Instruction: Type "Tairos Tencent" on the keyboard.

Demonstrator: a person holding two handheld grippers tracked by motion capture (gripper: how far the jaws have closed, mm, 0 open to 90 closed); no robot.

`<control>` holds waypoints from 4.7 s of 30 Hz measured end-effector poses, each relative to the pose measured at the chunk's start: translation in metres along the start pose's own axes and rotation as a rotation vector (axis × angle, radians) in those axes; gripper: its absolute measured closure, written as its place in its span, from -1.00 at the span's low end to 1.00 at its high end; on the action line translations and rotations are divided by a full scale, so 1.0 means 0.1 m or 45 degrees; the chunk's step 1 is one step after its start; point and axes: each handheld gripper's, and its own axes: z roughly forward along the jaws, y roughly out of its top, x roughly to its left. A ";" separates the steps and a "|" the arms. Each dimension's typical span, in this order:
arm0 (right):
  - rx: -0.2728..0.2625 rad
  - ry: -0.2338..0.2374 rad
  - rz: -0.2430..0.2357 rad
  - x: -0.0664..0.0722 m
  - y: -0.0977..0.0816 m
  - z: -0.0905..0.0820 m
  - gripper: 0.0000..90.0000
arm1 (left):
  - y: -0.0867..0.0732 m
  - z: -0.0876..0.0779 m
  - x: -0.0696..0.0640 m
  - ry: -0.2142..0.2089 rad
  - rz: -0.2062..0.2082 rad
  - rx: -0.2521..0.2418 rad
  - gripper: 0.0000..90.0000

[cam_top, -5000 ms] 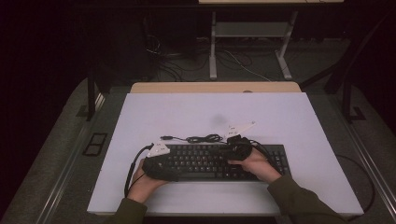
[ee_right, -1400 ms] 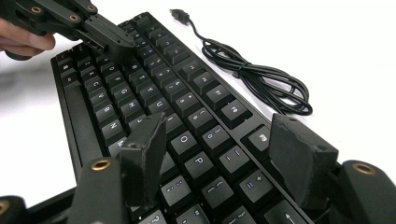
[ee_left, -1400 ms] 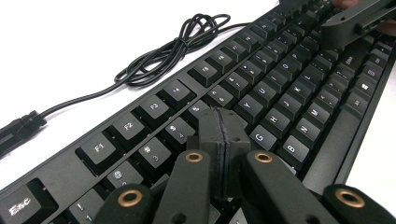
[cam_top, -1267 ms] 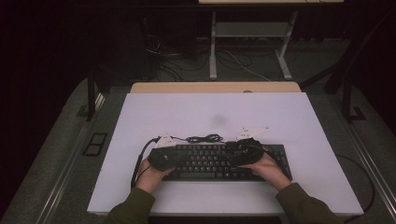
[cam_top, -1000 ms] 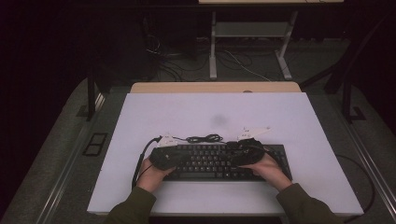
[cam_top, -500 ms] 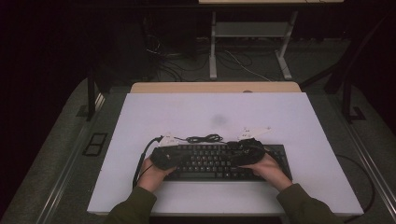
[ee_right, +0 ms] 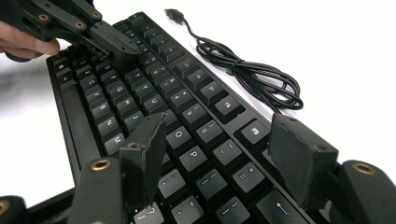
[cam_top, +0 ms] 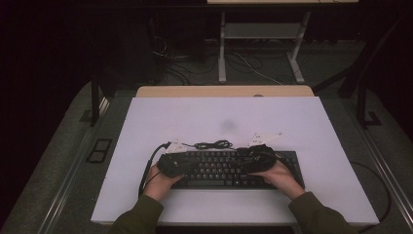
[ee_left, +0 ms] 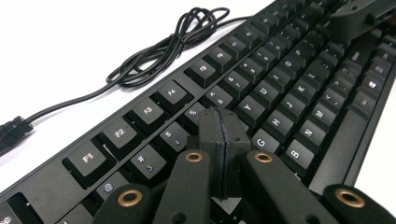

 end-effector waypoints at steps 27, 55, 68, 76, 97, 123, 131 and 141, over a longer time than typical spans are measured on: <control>-0.005 0.006 -0.002 0.01 0.01 0.01 0.02 | -0.01 -0.08 -0.04 -0.013 -0.006 -0.052 0.60; 0.050 0.109 -0.041 0.06 0.10 0.16 0.78 | -0.13 -0.21 -0.05 -0.001 -0.019 -0.099 -0.01; 0.075 0.153 -0.069 0.08 0.14 0.23 0.98 | -0.18 -0.25 -0.05 0.020 -0.024 -0.121 -0.38; 0.091 0.163 -0.079 0.08 0.13 0.23 0.98 | -0.18 -0.23 -0.06 0.027 -0.022 -0.120 -0.63; 0.153 0.157 -0.105 0.09 0.10 0.29 0.98 | -0.19 -0.24 -0.04 0.033 -0.022 -0.125 -0.67; 0.091 0.151 -0.097 0.09 0.13 0.23 0.71 | -0.21 -0.28 -0.03 0.045 -0.026 -0.131 -0.64; 0.027 0.137 -0.054 0.05 0.14 0.19 0.11 | -0.23 -0.33 -0.02 0.048 -0.031 -0.125 -0.49; -0.006 0.111 -0.038 0.04 0.14 0.17 -0.22 | -0.26 -0.40 0.01 0.053 -0.043 -0.106 0.04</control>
